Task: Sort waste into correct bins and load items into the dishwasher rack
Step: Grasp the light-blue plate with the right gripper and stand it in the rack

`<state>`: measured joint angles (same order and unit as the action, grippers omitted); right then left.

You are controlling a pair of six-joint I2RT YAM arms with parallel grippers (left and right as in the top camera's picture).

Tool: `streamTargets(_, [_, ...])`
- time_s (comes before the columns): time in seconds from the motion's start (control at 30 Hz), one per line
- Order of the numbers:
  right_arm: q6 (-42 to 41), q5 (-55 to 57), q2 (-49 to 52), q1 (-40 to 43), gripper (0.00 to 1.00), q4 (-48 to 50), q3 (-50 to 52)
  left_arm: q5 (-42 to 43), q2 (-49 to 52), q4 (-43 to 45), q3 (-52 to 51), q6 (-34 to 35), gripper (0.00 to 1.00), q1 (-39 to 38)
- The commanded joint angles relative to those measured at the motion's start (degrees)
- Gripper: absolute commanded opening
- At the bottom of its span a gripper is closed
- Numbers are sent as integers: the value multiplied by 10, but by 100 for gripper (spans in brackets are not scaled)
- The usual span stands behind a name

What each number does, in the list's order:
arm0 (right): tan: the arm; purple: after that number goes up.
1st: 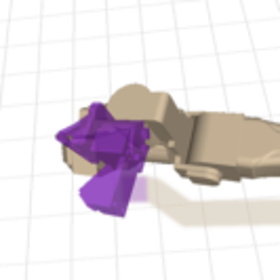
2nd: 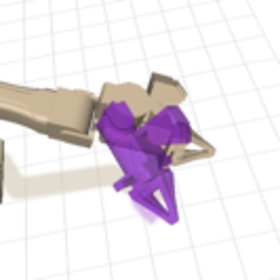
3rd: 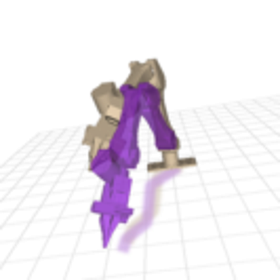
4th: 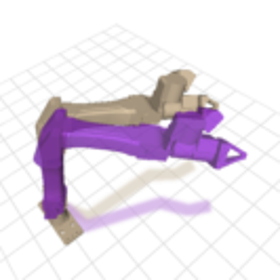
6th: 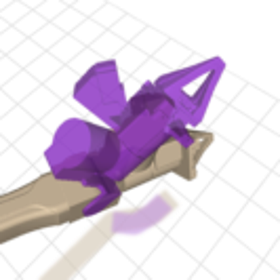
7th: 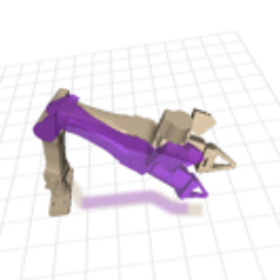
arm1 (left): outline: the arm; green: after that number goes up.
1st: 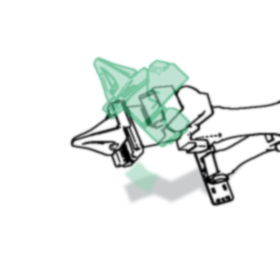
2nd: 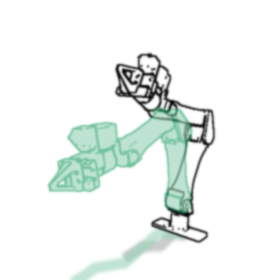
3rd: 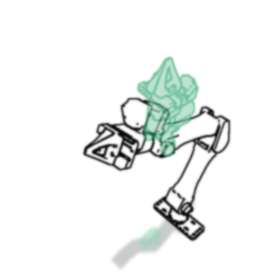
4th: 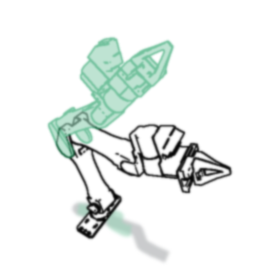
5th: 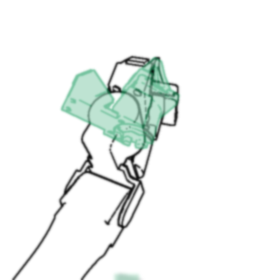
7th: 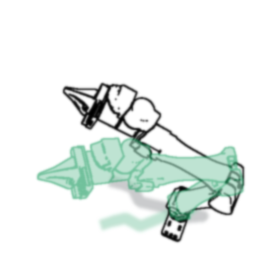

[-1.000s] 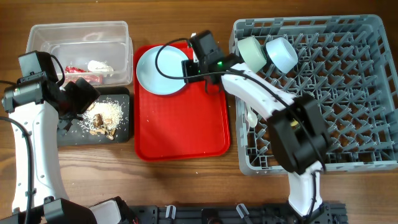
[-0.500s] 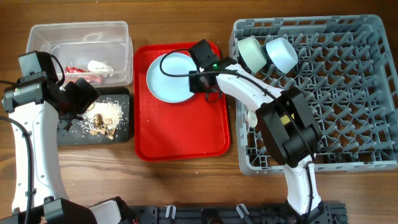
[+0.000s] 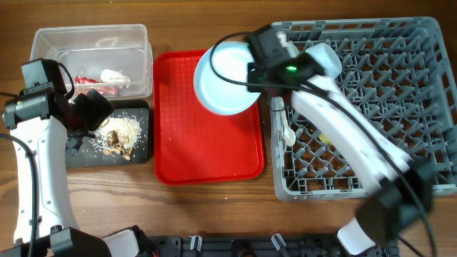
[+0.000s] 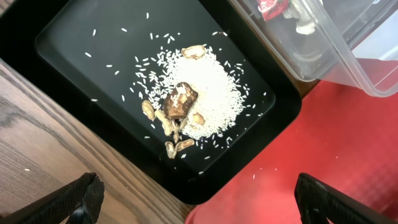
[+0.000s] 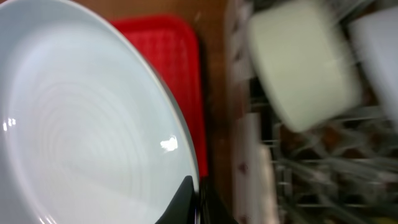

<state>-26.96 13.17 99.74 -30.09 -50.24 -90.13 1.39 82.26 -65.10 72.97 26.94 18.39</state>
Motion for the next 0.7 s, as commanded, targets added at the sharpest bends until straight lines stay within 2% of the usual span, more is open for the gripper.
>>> streamTargets(0.0, [36, 99, -97, 28, 4, -35, -2, 1, -9, 1, 3, 5, 100, 1])
streamTargets(0.07, [71, 158, -143, 53, 4, -94, -2, 1, -9, 1, 3, 5, 100, 1])
streamTargets(0.13, [68, 244, -156, 62, 4, -156, -2, 3, -9, 1, 3, 5, 100, 1])
streamTargets(0.23, [21, 354, -157, 68, 4, -240, 0, 7, -9, 1, 3, 5, 100, 1])
streamTargets(0.37, [-39, 398, -156, 68, 4, -285, 29, 7, -9, 1, 3, 5, 100, 1])
streamTargets(0.5, [-62, 425, -156, 68, 4, -266, 101, 7, -9, 1, 3, 5, 100, 1])
streamTargets(0.67, [-37, 372, -151, 68, 4, -149, 167, 7, -9, 1, 3, 5, 100, 1])
